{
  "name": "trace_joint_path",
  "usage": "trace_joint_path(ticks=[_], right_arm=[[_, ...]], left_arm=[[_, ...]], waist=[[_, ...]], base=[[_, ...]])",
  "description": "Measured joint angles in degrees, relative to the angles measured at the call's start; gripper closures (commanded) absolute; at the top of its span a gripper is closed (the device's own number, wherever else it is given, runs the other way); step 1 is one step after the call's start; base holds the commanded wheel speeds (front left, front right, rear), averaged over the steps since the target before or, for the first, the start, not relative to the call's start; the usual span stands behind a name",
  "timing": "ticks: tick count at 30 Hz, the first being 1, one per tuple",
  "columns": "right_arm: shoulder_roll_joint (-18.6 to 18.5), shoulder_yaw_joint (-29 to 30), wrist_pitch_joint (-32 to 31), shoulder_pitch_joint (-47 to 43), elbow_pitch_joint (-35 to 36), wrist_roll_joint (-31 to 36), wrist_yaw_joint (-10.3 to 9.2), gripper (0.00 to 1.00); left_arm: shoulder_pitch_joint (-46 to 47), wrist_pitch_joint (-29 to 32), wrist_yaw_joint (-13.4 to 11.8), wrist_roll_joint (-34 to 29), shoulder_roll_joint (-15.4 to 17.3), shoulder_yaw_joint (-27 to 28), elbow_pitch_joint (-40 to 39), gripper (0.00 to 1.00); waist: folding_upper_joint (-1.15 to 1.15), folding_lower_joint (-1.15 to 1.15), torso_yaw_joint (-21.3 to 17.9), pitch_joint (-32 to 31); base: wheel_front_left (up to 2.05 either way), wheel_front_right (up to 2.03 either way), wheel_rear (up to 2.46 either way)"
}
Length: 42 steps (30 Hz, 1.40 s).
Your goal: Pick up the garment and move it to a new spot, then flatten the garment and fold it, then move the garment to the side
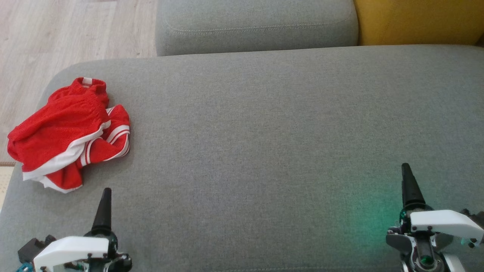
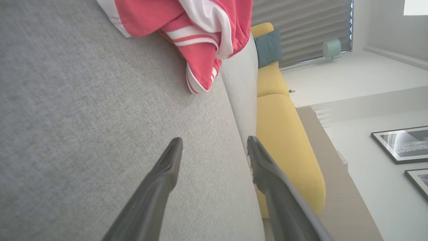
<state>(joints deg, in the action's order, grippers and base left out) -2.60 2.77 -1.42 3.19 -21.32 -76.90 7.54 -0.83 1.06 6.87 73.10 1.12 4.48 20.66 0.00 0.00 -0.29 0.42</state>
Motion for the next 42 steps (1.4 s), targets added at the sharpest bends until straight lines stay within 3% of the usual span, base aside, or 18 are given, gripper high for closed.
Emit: trace_joint_path(ticks=[12,31,42], right_arm=[[-0.2,-2.6,2.2,1.2,0.0,10.9,0.00,0.00],[-0.2,-4.2,5.1,2.5,-1.2,24.2,0.00,0.00],[-0.2,-4.7,7.0,3.6,-2.0,33.1,0.00,0.00]], left_arm=[[0.0,-1.9,-0.8,-12.1,0.0,-0.1,-0.5,0.00],[1.3,-4.8,-1.9,-25.8,0.3,-0.9,-0.6,0.00],[1.7,-6.8,-3.9,-34.0,0.8,-1.8,-0.2,0.00]], waist=[[0.00,0.00,-0.1,0.0],[0.00,0.00,-0.5,0.2],[0.00,0.00,-0.6,0.3]], base=[[0.00,0.00,0.00],[0.00,0.00,0.00],[0.00,0.00,0.00]])
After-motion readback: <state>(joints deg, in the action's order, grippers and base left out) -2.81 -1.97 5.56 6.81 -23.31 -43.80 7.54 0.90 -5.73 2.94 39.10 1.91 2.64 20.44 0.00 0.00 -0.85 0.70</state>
